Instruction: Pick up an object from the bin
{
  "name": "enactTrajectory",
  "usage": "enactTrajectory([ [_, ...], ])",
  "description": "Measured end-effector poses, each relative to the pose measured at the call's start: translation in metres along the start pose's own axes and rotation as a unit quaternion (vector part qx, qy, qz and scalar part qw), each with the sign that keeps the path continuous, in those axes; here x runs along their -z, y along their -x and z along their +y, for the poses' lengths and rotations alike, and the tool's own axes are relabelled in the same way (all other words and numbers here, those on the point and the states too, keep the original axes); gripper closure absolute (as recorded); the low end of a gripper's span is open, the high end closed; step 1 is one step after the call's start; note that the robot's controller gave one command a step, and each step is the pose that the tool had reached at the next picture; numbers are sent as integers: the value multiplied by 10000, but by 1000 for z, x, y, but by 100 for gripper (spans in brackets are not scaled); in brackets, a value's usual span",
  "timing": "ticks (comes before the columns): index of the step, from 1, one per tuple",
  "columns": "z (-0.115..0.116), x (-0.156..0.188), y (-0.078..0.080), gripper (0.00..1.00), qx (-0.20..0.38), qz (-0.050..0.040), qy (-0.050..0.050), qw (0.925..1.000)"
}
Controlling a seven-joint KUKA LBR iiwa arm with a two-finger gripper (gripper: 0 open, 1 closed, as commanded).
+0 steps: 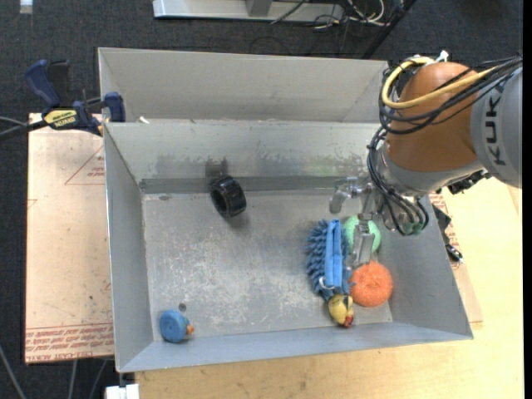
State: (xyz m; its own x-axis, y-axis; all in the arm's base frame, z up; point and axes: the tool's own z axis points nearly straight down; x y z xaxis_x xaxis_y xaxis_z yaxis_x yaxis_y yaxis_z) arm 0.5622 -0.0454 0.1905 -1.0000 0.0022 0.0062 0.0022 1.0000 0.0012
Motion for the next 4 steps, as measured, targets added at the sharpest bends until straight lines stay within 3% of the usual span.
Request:
enactTrajectory([
  [1, 0, 4, 2, 0, 6, -37, -3, 10000],
  [2, -2, -10, 4, 0, 386, -65, -6, 9992],
  [3, -14, -65, 9, 0, 1050, -60, -9, 9945],
  [4, -14, -91, 15, 0, 497, -34, 3, 9988],
])
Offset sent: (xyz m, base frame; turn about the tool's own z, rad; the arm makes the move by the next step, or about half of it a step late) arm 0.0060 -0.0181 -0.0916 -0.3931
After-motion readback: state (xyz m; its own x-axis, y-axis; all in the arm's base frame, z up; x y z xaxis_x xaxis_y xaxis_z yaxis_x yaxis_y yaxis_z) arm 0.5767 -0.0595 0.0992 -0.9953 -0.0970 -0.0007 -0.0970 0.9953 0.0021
